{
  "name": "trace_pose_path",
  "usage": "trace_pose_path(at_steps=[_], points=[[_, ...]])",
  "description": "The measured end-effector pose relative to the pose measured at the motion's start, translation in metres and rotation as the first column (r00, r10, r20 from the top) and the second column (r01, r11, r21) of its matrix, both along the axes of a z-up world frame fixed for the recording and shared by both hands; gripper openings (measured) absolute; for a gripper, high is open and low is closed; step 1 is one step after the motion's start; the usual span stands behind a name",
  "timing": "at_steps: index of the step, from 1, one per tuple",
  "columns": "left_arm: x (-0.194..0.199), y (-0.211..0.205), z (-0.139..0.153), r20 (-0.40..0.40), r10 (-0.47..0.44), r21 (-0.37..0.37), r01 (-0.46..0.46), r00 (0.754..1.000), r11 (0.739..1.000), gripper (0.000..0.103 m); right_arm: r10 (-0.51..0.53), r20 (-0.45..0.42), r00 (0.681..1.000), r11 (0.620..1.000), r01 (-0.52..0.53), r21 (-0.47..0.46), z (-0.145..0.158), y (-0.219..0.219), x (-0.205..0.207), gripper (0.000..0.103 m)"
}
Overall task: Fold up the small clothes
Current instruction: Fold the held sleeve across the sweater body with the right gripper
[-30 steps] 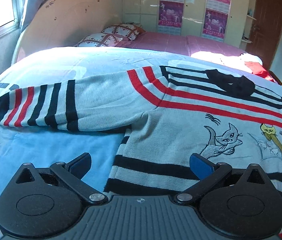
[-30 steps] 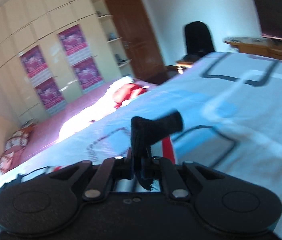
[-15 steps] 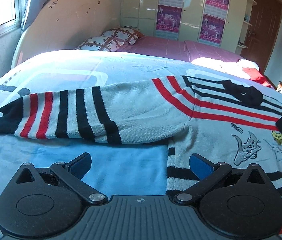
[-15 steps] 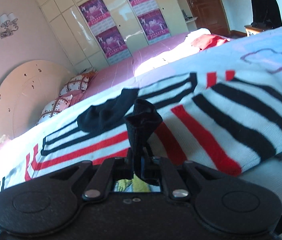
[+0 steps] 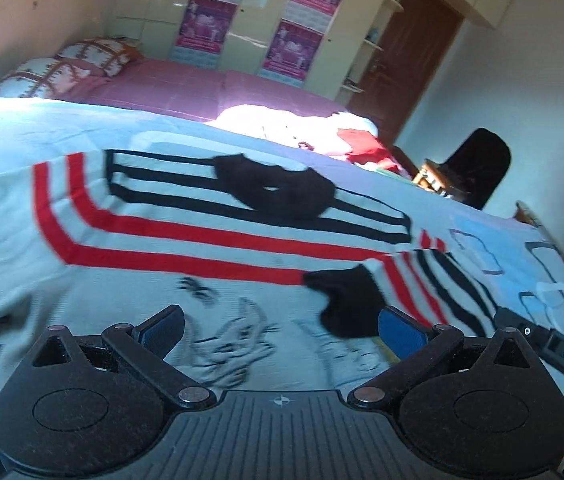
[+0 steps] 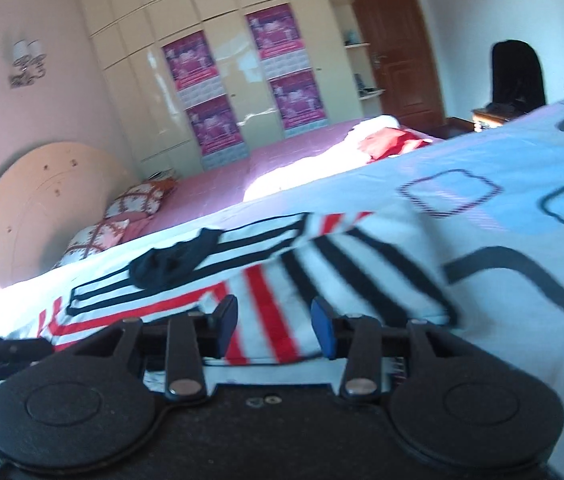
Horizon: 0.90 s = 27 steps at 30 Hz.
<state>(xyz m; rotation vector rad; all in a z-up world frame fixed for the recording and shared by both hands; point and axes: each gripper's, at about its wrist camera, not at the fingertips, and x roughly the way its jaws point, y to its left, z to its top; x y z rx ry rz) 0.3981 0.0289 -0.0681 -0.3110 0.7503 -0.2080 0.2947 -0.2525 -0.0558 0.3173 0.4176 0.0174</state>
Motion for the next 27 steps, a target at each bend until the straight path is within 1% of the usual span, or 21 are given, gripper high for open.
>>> trace_pose_path(at_steps=[1, 2, 3, 5, 7, 11, 12, 13, 14, 16, 18, 21, 25, 27], points=[[0.01, -0.014, -0.004, -0.017, -0.018, -0.005, 0.018, 1.0, 1.0, 0.089, -0.017, -0.009, 1.0, 1.0, 0.018, 0.006, -0.001, -0.011, 0.0, 0.041], [0.018, -0.024, -0.008, -0.032, -0.028, 0.006, 0.028, 0.999, 1.0, 0.075, -0.03, -0.012, 0.999, 0.999, 0.03, 0.017, -0.002, -0.021, -0.003, 0.041], [0.026, -0.033, -0.013, -0.059, -0.034, 0.015, 0.035, 0.998, 0.999, 0.058, -0.04, -0.014, 0.999, 0.999, 0.041, 0.026, -0.004, -0.03, -0.007, 0.042], [0.036, -0.041, -0.023, -0.087, -0.04, -0.015, 0.039, 0.995, 0.999, 0.058, -0.057, -0.017, 0.998, 0.998, 0.057, 0.026, -0.007, -0.044, -0.012, 0.042], [0.042, -0.047, -0.033, -0.122, -0.039, -0.028, 0.036, 0.992, 0.999, 0.058, -0.074, -0.02, 0.997, 0.997, 0.075, 0.036, -0.011, -0.057, -0.016, 0.042], [0.053, -0.052, -0.038, -0.113, -0.042, -0.079, 0.033, 0.993, 0.996, 0.058, -0.101, -0.039, 0.994, 0.993, 0.103, 0.05, -0.017, -0.074, -0.016, 0.042], [0.056, -0.054, -0.039, -0.106, -0.044, -0.074, 0.036, 0.993, 0.997, 0.049, -0.104, -0.042, 0.994, 0.993, 0.106, 0.054, -0.018, -0.077, -0.016, 0.042], [0.059, -0.057, -0.041, -0.101, -0.049, -0.046, 0.044, 0.994, 0.998, 0.007, -0.106, -0.044, 0.993, 0.992, 0.109, 0.057, -0.019, -0.08, -0.016, 0.042], [0.063, -0.058, -0.043, -0.109, -0.052, -0.033, 0.048, 0.993, 0.998, 0.004, -0.109, -0.047, 0.993, 0.992, 0.112, 0.058, -0.02, -0.082, -0.015, 0.042], [0.066, -0.055, -0.04, -0.105, -0.045, -0.056, 0.039, 0.993, 0.998, 0.003, -0.11, -0.051, 0.993, 0.992, 0.113, 0.059, -0.02, -0.085, -0.014, 0.042], [0.066, -0.049, -0.028, -0.067, -0.057, -0.07, 0.052, 0.996, 0.996, 0.003, -0.113, -0.049, 0.992, 0.992, 0.116, 0.058, -0.019, -0.087, -0.014, 0.042], [0.064, -0.04, -0.007, -0.012, -0.063, -0.047, 0.063, 0.998, 0.997, 0.003, -0.113, -0.05, 0.992, 0.991, 0.116, 0.066, -0.019, -0.088, -0.013, 0.042], [0.063, -0.008, 0.017, 0.051, -0.049, -0.043, 0.051, 0.997, 0.998, 0.003, -0.105, -0.054, 0.993, 0.992, 0.108, 0.067, -0.021, -0.083, -0.01, 0.042], [0.06, 0.013, 0.023, 0.069, -0.035, -0.031, 0.037, 0.997, 0.999, 0.003, -0.098, -0.056, 0.994, 0.993, 0.102, 0.067, -0.022, -0.08, -0.008, 0.043]])
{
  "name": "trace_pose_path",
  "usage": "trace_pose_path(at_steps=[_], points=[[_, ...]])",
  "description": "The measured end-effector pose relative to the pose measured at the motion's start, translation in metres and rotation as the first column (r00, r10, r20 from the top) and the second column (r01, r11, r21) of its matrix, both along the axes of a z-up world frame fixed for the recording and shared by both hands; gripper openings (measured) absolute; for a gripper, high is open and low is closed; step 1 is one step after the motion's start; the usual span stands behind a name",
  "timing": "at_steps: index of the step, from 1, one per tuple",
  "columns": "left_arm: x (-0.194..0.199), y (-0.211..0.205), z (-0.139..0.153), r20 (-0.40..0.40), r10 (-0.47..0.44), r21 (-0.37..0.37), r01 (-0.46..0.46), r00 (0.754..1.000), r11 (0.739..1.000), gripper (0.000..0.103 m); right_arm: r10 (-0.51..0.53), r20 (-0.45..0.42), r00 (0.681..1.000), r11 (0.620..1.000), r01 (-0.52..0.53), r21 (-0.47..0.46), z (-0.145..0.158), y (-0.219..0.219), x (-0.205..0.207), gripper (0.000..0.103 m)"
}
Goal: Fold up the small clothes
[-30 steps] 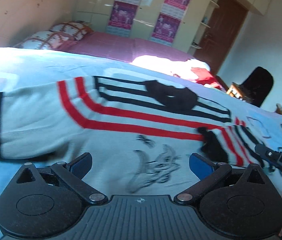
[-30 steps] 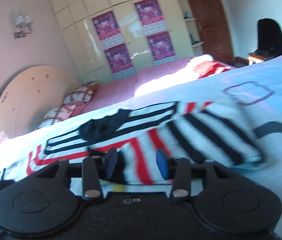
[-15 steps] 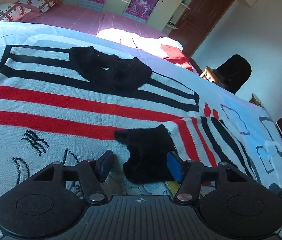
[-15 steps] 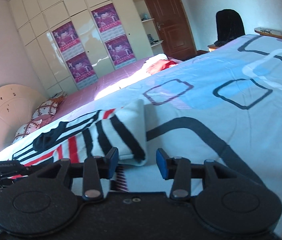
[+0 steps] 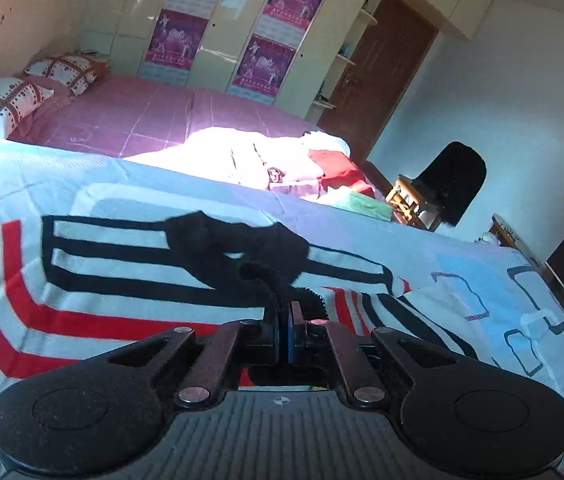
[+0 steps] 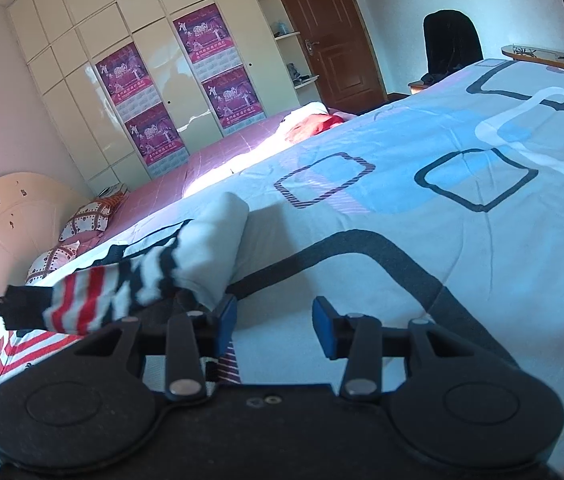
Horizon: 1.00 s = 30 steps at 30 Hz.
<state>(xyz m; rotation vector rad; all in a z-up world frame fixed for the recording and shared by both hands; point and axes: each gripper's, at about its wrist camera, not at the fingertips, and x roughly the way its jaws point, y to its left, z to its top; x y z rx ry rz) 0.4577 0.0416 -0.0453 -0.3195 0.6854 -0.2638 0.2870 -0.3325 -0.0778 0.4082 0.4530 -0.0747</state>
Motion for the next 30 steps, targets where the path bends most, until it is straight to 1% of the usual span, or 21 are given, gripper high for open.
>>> trace_pose_path(at_steps=[2, 6, 8, 9, 10, 11, 12, 13, 14, 17, 18, 19, 20, 21, 23, 25, 26, 27, 28, 29, 30], points=[[-0.002, 0.018, -0.004, -0.005, 0.012, 0.022, -0.012, 1.0, 1.0, 0.003, 0.01, -0.007, 1.0, 1.0, -0.01, 0.001, -0.002, 0.004, 0.004, 0.043], [-0.004, 0.043, -0.031, -0.056, 0.033, 0.043, -0.031, 0.998, 0.999, 0.003, 0.043, -0.025, 0.999, 0.999, -0.042, 0.011, -0.005, 0.016, 0.022, 0.043], [-0.004, 0.043, -0.041, -0.076, 0.03, 0.071, -0.025, 0.997, 0.997, 0.003, 0.073, -0.03, 0.997, 0.997, -0.073, 0.011, -0.005, 0.023, 0.037, 0.035], [-0.005, 0.043, -0.046, -0.078, 0.029, 0.07, -0.024, 0.997, 0.997, 0.003, 0.087, -0.03, 0.996, 0.996, -0.087, 0.006, -0.003, 0.028, 0.045, 0.024], [-0.007, 0.043, -0.048, -0.071, 0.029, 0.066, -0.025, 0.997, 0.997, 0.003, 0.098, -0.03, 0.995, 0.995, -0.098, -0.001, -0.003, 0.032, 0.052, 0.016], [-0.008, 0.045, -0.048, -0.066, 0.031, 0.058, -0.027, 0.997, 0.998, 0.003, 0.11, -0.034, 0.993, 0.994, -0.11, -0.01, -0.003, 0.037, 0.059, 0.014], [-0.007, 0.047, -0.049, -0.065, 0.032, 0.049, -0.029, 0.997, 0.998, 0.003, 0.117, -0.06, 0.991, 0.992, -0.119, -0.035, -0.007, 0.042, 0.066, 0.011], [-0.007, 0.047, -0.05, -0.063, 0.032, 0.05, -0.029, 0.997, 0.998, 0.003, 0.117, -0.117, 0.986, 0.99, -0.125, -0.067, -0.014, 0.048, 0.076, 0.007], [-0.006, 0.046, -0.051, -0.064, 0.027, 0.061, -0.023, 0.998, 0.998, 0.003, 0.115, -0.153, 0.982, 0.989, -0.128, -0.079, -0.021, 0.05, 0.082, 0.007], [-0.006, 0.047, -0.055, -0.075, 0.021, 0.072, -0.015, 0.997, 0.997, 0.003, 0.126, -0.156, 0.98, 0.987, -0.14, -0.079, -0.019, 0.044, 0.083, 0.009], [-0.006, 0.046, -0.057, -0.075, 0.016, 0.078, -0.01, 0.997, 0.997, 0.003, 0.116, -0.132, 0.984, 0.989, -0.127, -0.072, -0.015, 0.039, 0.08, 0.012], [-0.007, 0.046, -0.059, -0.078, 0.012, 0.083, -0.006, 0.997, 0.997, 0.003, 0.109, -0.096, 0.989, 0.992, -0.114, -0.058, -0.01, 0.033, 0.078, 0.021], [-0.007, 0.047, -0.06, -0.079, 0.012, 0.077, -0.006, 0.997, 0.997, 0.003, 0.113, -0.064, 0.992, 0.993, -0.115, -0.032, -0.005, 0.027, 0.077, 0.025], [-0.007, 0.047, -0.061, -0.078, 0.013, 0.073, -0.007, 0.997, 0.997, 0.003, 0.126, -0.046, 0.991, 0.992, -0.126, -0.001, -0.002, 0.022, 0.078, 0.028], [-0.01, 0.049, -0.061, -0.068, 0.016, 0.061, -0.012, 0.998, 0.998, 0.003, 0.173, -0.046, 0.984, 0.985, -0.172, 0.014, -0.002, 0.024, 0.083, 0.026], [-0.012, 0.052, -0.06, -0.056, 0.03, 0.051, -0.027, 0.998, 0.998, 0.003, 0.237, -0.118, 0.964, 0.966, -0.246, -0.072, -0.011, 0.044, 0.092, 0.016], [-0.012, 0.053, -0.059, -0.051, 0.041, 0.054, -0.039, 0.998, 0.998, 0.003, 0.255, -0.143, 0.956, 0.953, -0.274, -0.128, -0.018, 0.054, 0.094, 0.017], [-0.013, 0.056, -0.06, -0.052, 0.057, 0.049, -0.054, 0.997, 0.997, 0.003, 0.258, -0.13, 0.957, 0.941, -0.279, -0.192, -0.019, 0.061, 0.091, 0.018], [-0.01, 0.059, -0.061, -0.062, 0.062, 0.036, -0.06, 0.996, 0.998, 0.003, 0.258, -0.135, 0.957, 0.931, -0.283, -0.23, -0.018, 0.066, 0.091, 0.02], [-0.009, 0.06, -0.063, -0.073, 0.059, 0.038, -0.056, 0.996, 0.998, 0.003, 0.254, -0.14, 0.957, 0.93, -0.281, -0.236, -0.016, 0.067, 0.092, 0.021], [-0.008, 0.06, -0.064, -0.082, 0.05, 0.047, -0.047, 0.995, 0.998, 0.003, 0.259, -0.131, 0.957, 0.936, -0.282, -0.211, -0.013, 0.063, 0.092, 0.024]])
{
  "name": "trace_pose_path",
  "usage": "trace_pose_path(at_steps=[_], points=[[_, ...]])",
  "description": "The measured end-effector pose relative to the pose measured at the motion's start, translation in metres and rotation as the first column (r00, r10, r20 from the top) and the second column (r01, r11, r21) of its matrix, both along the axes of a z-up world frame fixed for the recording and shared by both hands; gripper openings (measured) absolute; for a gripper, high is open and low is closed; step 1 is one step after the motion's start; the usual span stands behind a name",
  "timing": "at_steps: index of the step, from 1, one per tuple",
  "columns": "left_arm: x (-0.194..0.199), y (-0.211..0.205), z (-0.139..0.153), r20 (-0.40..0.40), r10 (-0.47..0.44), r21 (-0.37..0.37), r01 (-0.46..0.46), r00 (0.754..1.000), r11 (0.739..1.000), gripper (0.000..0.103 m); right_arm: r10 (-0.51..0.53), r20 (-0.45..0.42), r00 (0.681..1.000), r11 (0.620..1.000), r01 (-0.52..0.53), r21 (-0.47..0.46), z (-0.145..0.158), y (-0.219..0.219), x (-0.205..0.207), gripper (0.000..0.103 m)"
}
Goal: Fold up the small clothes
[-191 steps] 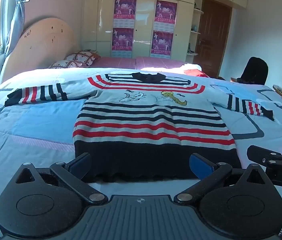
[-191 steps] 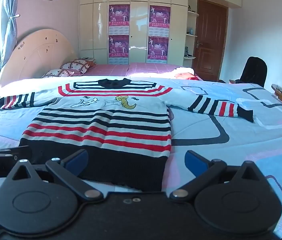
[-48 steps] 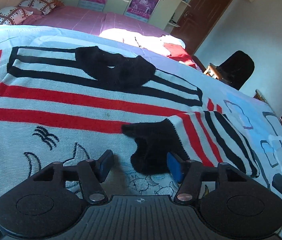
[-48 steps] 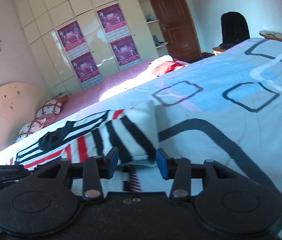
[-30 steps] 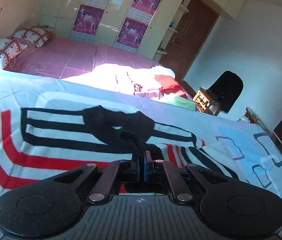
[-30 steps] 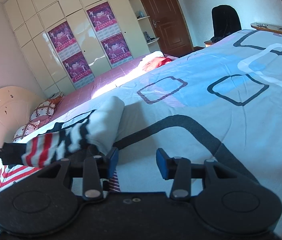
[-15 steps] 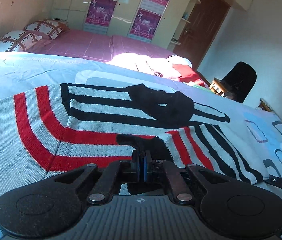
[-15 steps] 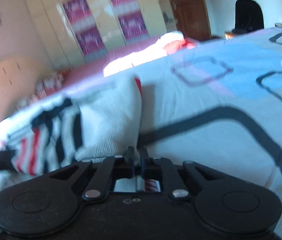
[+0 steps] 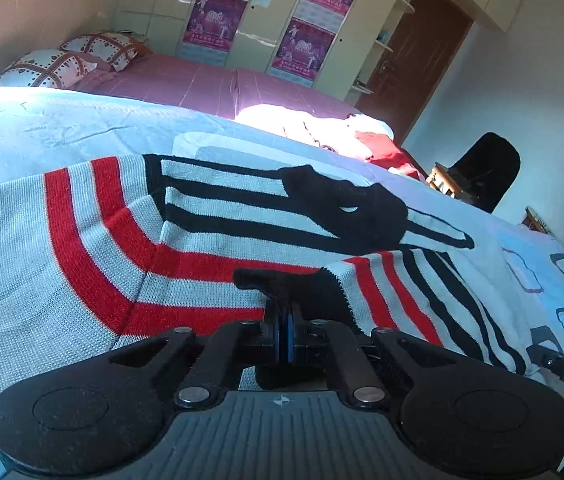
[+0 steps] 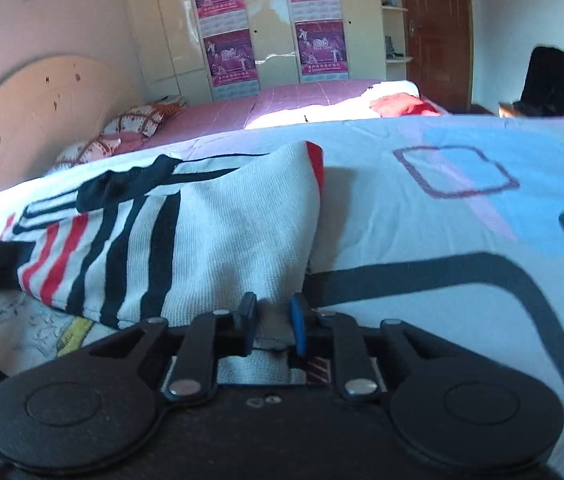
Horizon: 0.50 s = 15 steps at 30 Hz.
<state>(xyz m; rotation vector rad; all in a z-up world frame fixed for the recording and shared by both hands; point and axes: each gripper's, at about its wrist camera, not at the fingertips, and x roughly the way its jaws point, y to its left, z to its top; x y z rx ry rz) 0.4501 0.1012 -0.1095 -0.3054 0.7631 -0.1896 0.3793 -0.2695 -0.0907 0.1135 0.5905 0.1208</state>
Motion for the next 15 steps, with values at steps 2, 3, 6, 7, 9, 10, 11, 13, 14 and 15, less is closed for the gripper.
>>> trace_pose_path(at_steps=[2, 3, 6, 7, 9, 10, 11, 13, 14, 15], points=[[0.002, -0.002, -0.002, -0.004, -0.016, 0.017, 0.016, 1.0, 1.0, 0.003, -0.004, 0.056, 0.998, 0.999, 0.001, 0.053, 0.011, -0.011, 0.001, 0.024], [0.003, -0.002, -0.002, -0.003, -0.018, 0.017, 0.018, 1.0, 1.0, 0.003, -0.019, 0.077, 0.997, 0.999, 0.015, 0.053, 0.016, -0.016, 0.008, 0.024], [0.002, -0.002, -0.003, 0.0, -0.009, 0.009, 0.009, 1.0, 1.0, 0.003, -0.07, 0.053, 0.996, 0.986, 0.061, 0.152, 0.019, -0.039, 0.046, 0.027], [0.001, -0.003, -0.003, 0.004, -0.007, 0.011, 0.007, 1.0, 1.0, 0.003, -0.088, 0.042, 0.995, 0.977, 0.078, 0.197, 0.016, -0.048, 0.059, 0.028], [0.0, -0.003, -0.004, 0.006, 0.003, 0.004, -0.003, 1.0, 1.0, 0.003, -0.116, 0.016, 0.993, 0.959, 0.108, 0.264, 0.008, -0.061, 0.082, 0.03], [0.0, -0.003, -0.005, 0.007, 0.006, 0.001, -0.006, 1.0, 1.0, 0.003, -0.112, -0.002, 0.994, 0.952, 0.108, 0.287, 0.003, -0.064, 0.091, 0.031], [0.0, -0.003, -0.005, 0.007, 0.009, -0.002, -0.009, 1.0, 1.0, 0.003, -0.103, -0.015, 0.995, 0.949, 0.103, 0.3, -0.002, -0.065, 0.099, 0.031], [-0.001, -0.003, -0.006, 0.009, 0.012, -0.006, -0.012, 1.0, 1.0, 0.003, -0.067, -0.029, 0.997, 0.945, 0.073, 0.319, -0.008, -0.065, 0.108, 0.03], [-0.001, -0.002, -0.006, 0.011, 0.012, -0.006, -0.012, 1.0, 1.0, 0.003, -0.046, -0.034, 0.998, 0.955, 0.054, 0.29, -0.01, -0.062, 0.11, 0.025], [-0.001, -0.001, -0.006, 0.013, 0.015, -0.012, -0.015, 1.0, 1.0, 0.003, -0.042, -0.028, 0.999, 0.973, 0.048, 0.224, -0.009, -0.057, 0.111, 0.016]])
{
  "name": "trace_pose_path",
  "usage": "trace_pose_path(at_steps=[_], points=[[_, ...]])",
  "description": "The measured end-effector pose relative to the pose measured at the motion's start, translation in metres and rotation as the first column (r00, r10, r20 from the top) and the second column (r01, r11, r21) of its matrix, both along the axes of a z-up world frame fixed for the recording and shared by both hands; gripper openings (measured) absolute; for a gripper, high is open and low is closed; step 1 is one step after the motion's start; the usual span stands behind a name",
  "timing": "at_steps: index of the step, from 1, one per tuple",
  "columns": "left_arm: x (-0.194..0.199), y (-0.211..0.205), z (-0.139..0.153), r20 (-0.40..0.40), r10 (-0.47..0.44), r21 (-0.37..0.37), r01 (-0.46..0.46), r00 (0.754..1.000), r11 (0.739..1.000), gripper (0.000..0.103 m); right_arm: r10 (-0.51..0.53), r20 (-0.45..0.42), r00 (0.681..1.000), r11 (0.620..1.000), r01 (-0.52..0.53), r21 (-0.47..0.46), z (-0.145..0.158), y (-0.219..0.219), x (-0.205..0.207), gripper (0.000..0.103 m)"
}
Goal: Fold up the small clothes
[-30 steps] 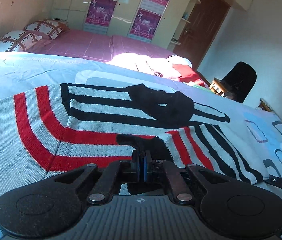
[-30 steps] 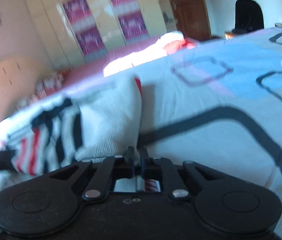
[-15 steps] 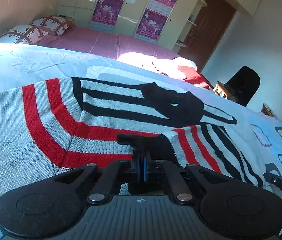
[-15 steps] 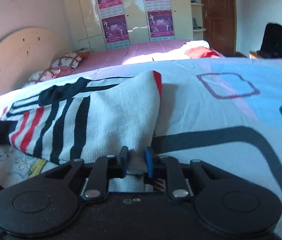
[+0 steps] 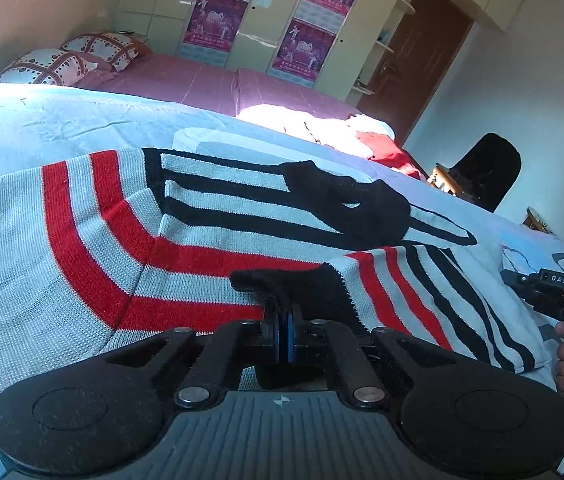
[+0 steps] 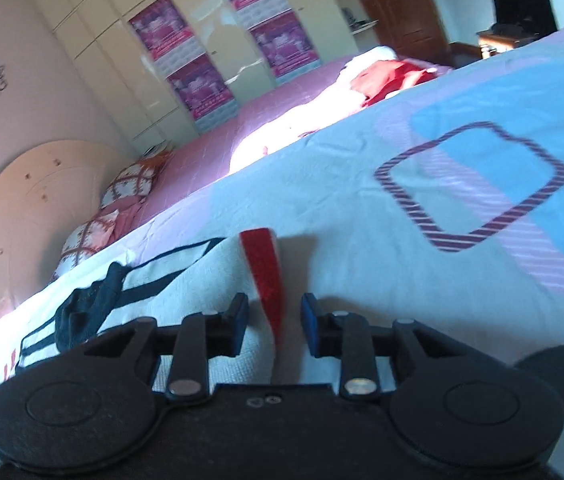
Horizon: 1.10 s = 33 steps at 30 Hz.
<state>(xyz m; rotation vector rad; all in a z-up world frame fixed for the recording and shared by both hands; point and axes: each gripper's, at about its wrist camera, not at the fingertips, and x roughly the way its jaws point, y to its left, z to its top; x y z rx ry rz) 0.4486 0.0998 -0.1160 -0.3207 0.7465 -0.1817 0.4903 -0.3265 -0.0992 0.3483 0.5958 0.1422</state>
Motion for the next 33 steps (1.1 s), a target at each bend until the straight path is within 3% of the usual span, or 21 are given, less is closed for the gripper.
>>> trace_pose_path(at_steps=[3, 5, 7, 10, 12, 14, 16, 19, 21, 23, 24, 25, 26, 30, 33], points=[[-0.001, 0.007, -0.005, -0.011, 0.038, -0.062, -0.038, 0.999, 0.997, 0.003, -0.049, -0.009, 0.999, 0.996, 0.048, -0.079, 0.005, 0.005, -0.002, 0.013], [-0.002, 0.004, -0.005, -0.003, 0.033, -0.036, -0.033, 0.999, 0.999, 0.003, -0.079, -0.013, 0.997, 0.99, 0.077, -0.12, 0.008, 0.006, -0.004, 0.013], [-0.004, 0.001, -0.001, 0.003, 0.02, 0.006, -0.02, 1.0, 1.0, 0.003, -0.1, -0.028, 0.995, 0.976, 0.092, -0.199, 0.01, 0.007, -0.004, 0.001], [-0.013, 0.007, 0.01, 0.021, 0.051, 0.06, -0.052, 0.998, 0.997, 0.004, -0.062, 0.034, 0.998, 0.991, 0.065, -0.115, 0.024, -0.005, -0.018, 0.013], [-0.018, 0.012, 0.019, 0.054, 0.097, 0.108, -0.103, 0.994, 0.989, 0.003, -0.016, 0.086, 0.996, 0.986, 0.03, -0.165, 0.034, 0.001, -0.022, 0.014], [-0.014, 0.012, 0.029, 0.093, 0.103, 0.081, -0.11, 0.99, 0.991, 0.003, 0.046, 0.094, 0.994, 0.985, -0.03, -0.168, 0.036, 0.009, -0.015, 0.016], [0.001, -0.008, 0.037, 0.12, 0.037, 0.082, -0.047, 0.992, 0.995, 0.004, 0.128, 0.086, 0.988, 0.978, -0.112, -0.174, 0.036, 0.023, -0.005, 0.025], [0.026, -0.047, 0.033, 0.112, -0.084, 0.086, 0.074, 0.99, 0.993, 0.004, 0.262, 0.069, 0.963, 0.935, -0.235, -0.264, 0.031, 0.05, 0.005, 0.024], [0.041, -0.075, 0.018, 0.077, -0.123, 0.156, 0.11, 0.989, 0.982, 0.004, 0.252, 0.042, 0.967, 0.89, -0.214, -0.403, 0.023, 0.066, 0.013, 0.025], [0.047, -0.08, 0.001, 0.041, -0.109, 0.203, 0.098, 0.993, 0.974, 0.003, 0.13, 0.056, 0.99, 0.885, -0.091, -0.456, 0.02, 0.06, 0.021, 0.025], [0.043, -0.072, -0.001, 0.058, -0.092, 0.154, 0.082, 0.994, 0.985, 0.003, 0.051, 0.052, 0.997, 0.894, -0.022, -0.447, 0.019, 0.047, 0.025, 0.029], [0.039, -0.063, -0.002, 0.049, -0.076, 0.097, 0.071, 0.996, 0.993, 0.003, 0.009, 0.042, 0.999, 0.913, 0.009, -0.407, 0.02, 0.033, 0.027, 0.044], [0.034, -0.053, -0.001, 0.037, -0.055, 0.069, 0.053, 0.998, 0.996, 0.003, 0.001, 0.026, 1.0, 0.934, 0.009, -0.357, 0.022, 0.024, 0.025, 0.046], [0.011, -0.045, 0.009, 0.061, -0.004, 0.132, -0.004, 0.998, 0.991, 0.004, 0.092, 0.11, 0.99, 0.966, -0.061, -0.252, 0.038, 0.025, -0.018, 0.033], [0.01, -0.056, 0.005, 0.036, -0.002, 0.207, -0.006, 0.999, 0.978, 0.004, 0.184, 0.09, 0.979, 0.949, -0.153, -0.277, 0.032, 0.051, -0.047, 0.03]])
